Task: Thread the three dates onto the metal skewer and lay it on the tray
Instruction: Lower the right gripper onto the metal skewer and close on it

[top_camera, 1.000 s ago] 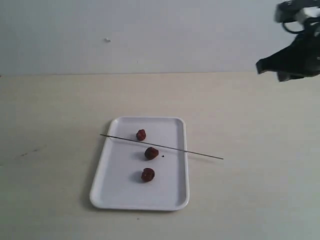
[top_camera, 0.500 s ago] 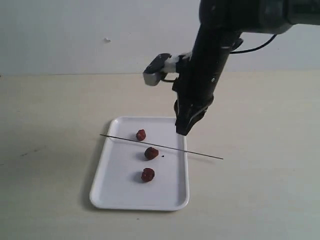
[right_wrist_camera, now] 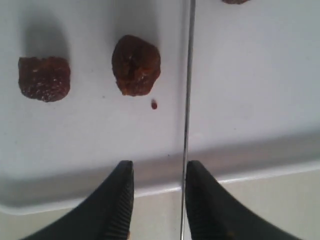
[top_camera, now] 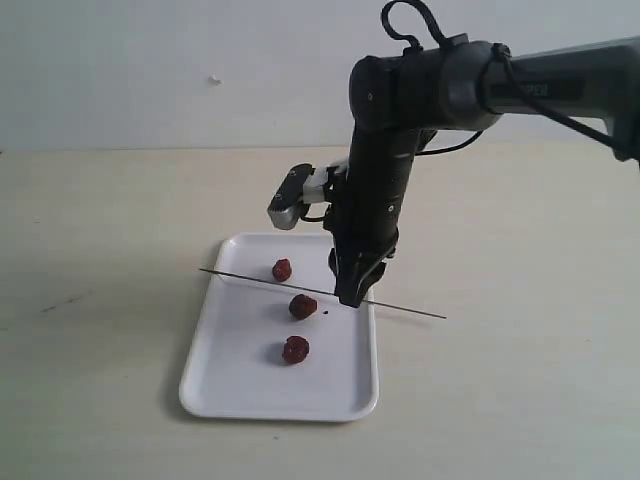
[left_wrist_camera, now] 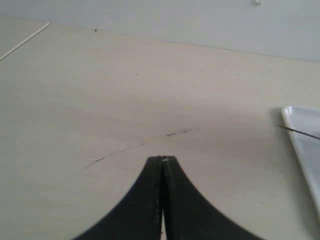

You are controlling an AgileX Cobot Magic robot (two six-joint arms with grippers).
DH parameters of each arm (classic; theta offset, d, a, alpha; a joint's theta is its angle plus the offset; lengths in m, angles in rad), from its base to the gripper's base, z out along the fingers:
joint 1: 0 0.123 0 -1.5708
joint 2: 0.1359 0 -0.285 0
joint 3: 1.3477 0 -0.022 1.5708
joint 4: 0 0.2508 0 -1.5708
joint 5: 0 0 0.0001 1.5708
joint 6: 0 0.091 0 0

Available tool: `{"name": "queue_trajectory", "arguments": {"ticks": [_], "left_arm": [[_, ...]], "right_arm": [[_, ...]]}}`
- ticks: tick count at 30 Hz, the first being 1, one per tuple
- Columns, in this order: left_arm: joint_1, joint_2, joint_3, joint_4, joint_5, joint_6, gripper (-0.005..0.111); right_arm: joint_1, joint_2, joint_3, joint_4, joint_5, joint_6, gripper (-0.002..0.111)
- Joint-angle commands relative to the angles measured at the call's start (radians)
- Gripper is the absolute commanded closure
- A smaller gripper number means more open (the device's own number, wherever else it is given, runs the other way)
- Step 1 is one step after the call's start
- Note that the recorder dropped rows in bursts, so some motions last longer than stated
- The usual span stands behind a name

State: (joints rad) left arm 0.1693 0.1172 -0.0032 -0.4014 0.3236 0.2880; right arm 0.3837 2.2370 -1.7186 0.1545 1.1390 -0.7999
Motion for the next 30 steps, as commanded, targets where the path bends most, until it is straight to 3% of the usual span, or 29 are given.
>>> {"name": "queue_trajectory", "arguments": {"ticks": [1,24,27,30], "left_arm": [[-0.006,-0.004,0.003,-0.002,-0.005,-0.008,0.107],[-0.006,-0.004,0.003,-0.002,-0.005,-0.008,0.107],[-0.006,-0.004,0.003,-0.002,-0.005,-0.008,0.107],[-0.006,-0.004,0.003,-0.002,-0.005,-0.008,0.107]], "right_arm": [[0.0,0.034,-0.035,0.001,-0.01,-0.003,0.072],[0.0,0.113,-0.043,0.001,-0.023,0.027,0.074],[0.0,0.113,-0.043,-0.004,-0.022,0.044,0.083],[0.0,0.113,-0.043,-0.005,-0.022,0.045,0.102]]}}
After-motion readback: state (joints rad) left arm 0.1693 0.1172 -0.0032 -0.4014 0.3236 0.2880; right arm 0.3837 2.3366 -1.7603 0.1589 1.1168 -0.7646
